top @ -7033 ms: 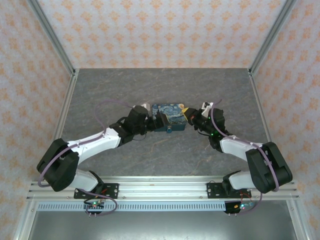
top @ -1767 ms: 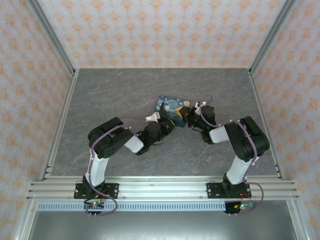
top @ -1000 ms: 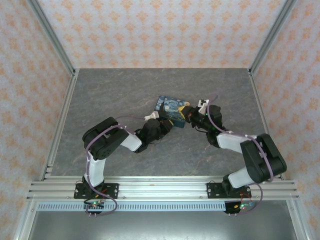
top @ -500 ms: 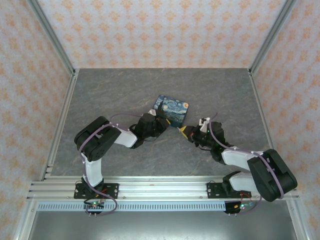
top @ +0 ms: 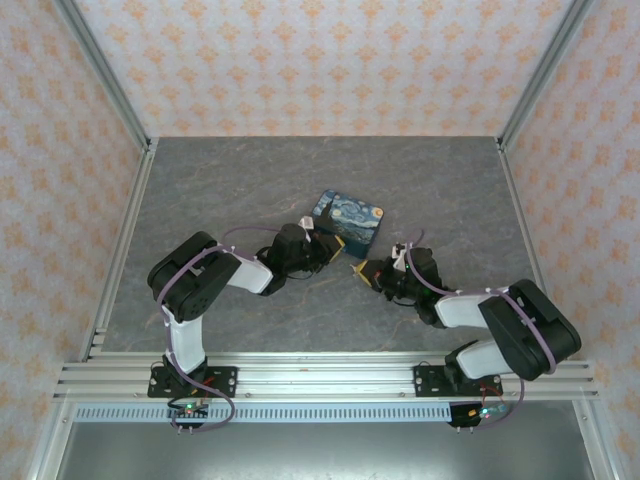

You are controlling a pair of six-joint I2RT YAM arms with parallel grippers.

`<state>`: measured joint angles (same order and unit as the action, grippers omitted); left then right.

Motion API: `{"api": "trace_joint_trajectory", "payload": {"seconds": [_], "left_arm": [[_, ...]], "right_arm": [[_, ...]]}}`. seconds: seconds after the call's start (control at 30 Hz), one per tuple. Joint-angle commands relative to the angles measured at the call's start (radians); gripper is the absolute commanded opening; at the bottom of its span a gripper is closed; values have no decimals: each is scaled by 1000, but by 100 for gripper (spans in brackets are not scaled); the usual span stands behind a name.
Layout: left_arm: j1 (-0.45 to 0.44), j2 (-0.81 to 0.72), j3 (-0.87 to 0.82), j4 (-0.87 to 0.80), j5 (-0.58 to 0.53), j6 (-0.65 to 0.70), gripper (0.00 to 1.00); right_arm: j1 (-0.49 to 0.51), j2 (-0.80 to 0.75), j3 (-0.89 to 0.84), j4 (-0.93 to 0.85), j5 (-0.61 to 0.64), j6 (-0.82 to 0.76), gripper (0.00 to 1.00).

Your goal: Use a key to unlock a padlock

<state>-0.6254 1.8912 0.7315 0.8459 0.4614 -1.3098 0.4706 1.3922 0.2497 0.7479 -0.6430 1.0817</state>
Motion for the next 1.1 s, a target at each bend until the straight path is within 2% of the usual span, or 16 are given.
{"api": "trace_joint_trajectory", "payload": {"seconds": [0.0, 0.2, 0.5, 1.07], "left_arm": [[7, -39, -3, 88, 45, 2, 0], [10, -45, -9, 139, 92, 22, 0], [16, -29, -20, 197, 107, 7, 0], [17, -26, -12, 170, 103, 1, 0]], "right_arm": [[3, 5, 11, 54, 26, 11, 0], [3, -13, 28, 47, 25, 12, 0], [-8, -78, 41, -26, 43, -3, 0], [-33, 0, 100, -4, 47, 3, 0]]}}
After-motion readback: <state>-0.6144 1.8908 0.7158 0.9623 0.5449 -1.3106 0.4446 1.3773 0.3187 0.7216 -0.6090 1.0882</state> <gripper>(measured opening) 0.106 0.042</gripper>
